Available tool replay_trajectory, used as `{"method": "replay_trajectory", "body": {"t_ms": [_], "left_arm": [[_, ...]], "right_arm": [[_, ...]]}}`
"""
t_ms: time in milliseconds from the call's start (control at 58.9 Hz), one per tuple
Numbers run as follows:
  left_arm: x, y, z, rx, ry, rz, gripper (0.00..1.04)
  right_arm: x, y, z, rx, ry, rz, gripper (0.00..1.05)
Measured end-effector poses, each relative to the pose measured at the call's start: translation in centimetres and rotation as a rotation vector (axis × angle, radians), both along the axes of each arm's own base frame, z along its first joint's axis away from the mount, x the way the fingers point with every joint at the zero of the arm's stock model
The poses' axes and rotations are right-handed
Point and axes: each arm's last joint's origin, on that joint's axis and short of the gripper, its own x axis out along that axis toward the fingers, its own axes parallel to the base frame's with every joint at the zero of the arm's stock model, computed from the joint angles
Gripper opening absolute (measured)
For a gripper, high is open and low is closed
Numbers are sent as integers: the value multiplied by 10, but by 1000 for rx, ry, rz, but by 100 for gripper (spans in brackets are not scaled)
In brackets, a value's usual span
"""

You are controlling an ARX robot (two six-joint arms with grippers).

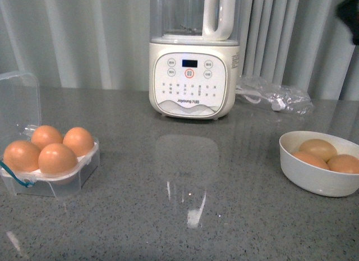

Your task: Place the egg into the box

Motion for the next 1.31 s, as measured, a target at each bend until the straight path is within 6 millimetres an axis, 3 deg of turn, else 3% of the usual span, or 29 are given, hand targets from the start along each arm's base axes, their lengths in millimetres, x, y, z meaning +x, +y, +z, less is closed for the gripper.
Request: {"method": "replay_trajectory", "body": {"t_ms": [102,187,289,424,543,662,764,968,1307], "left_arm": [[0,0,0,0,0,0,98],[0,0,0,0,0,0,98],[0,0,0,0,0,0,98],[0,0,0,0,0,0,98],[0,0,0,0,0,0,98],[0,0,0,0,0,0,98],[0,0,0,0,0,0,98],[0,0,0,0,0,0,98],[0,0,0,0,0,0,98]], "right_arm": [[-29,-31,0,-32,-79,-130,98],[-50,-58,-12,-37,-79,-219,98],[-73,-81,-37,-35,-60,-322,98],[-86,-94,-79,-23,32,-374,98],[-90,-94,-92,8,54,-311,92],[-104,-76,-94,92,66,-107,66],[-113,-68,-93,105,60,-103,49],[-132,-57,-106,115,57,-103,5],[-152,-44,-118,114,54,-97,3]]}}
